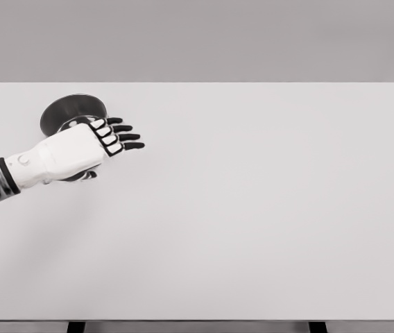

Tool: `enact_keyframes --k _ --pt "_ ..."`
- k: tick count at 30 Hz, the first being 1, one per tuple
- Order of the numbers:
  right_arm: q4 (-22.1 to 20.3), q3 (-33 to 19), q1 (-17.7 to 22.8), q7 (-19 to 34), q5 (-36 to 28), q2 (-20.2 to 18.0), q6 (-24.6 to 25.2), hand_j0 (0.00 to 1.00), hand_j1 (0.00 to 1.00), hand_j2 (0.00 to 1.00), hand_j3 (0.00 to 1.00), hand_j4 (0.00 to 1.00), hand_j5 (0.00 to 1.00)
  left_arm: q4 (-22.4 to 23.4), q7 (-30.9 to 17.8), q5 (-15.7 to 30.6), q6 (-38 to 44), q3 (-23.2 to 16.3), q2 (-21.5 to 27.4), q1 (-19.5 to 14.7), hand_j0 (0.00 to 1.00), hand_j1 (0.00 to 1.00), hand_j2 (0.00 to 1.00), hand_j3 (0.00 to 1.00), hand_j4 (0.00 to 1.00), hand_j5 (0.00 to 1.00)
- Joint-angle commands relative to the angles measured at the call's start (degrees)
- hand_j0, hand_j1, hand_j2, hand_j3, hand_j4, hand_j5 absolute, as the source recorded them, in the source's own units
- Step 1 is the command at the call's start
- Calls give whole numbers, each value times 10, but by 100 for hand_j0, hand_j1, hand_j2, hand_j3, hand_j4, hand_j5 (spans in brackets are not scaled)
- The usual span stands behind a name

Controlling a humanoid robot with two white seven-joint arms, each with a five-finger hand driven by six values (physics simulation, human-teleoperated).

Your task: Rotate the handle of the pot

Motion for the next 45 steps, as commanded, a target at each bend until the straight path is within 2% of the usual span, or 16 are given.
enact_keyframes --k 1,14,45 --pt "0 0 0 0 0 0 0 100 100 100 100 100 100 20 0 1 0 1 -3 0 100 100 100 100 100 100" --pt "0 0 0 0 0 0 0 100 100 100 100 100 100 71 0 -20 0 5 -3 -4 100 100 100 100 100 100" --pt "0 0 0 0 0 0 -1 100 100 100 100 100 100 76 1 -20 0 21 15 -8 100 100 100 100 100 100"
